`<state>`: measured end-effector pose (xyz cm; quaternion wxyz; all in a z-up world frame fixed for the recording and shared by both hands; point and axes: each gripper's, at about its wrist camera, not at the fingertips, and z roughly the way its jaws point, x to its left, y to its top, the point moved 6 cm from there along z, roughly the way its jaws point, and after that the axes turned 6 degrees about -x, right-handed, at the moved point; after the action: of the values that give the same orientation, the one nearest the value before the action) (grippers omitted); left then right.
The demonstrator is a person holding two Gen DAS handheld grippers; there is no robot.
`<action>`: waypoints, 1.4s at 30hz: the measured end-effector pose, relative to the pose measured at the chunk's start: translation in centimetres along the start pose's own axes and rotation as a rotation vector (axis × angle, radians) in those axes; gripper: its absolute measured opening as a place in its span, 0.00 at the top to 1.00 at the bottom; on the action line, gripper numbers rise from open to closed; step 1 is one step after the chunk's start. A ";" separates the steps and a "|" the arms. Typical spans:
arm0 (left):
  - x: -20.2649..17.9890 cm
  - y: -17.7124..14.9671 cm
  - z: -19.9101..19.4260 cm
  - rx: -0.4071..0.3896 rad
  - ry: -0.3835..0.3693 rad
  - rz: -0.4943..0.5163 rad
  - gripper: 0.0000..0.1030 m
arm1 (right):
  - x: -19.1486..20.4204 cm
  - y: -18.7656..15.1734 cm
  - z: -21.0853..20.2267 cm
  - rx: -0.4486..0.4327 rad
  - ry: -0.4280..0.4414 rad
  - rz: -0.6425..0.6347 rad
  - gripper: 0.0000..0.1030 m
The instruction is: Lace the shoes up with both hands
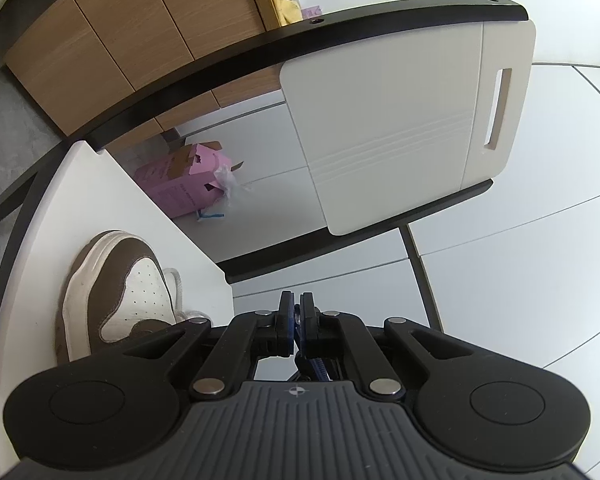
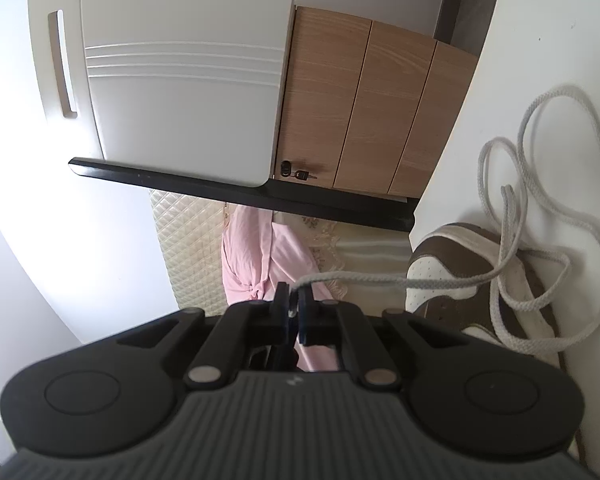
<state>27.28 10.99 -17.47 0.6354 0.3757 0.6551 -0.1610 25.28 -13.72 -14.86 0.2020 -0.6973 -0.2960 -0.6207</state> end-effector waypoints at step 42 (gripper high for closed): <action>-2.3 -6.9 4.2 0.314 0.296 0.854 0.97 | -4.2 1.8 -2.1 0.061 -0.263 -0.051 0.98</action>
<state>25.20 2.84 -17.67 0.4800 0.7217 0.4934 0.0725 24.69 -17.05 -18.57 0.1665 -0.7586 -0.3563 -0.5196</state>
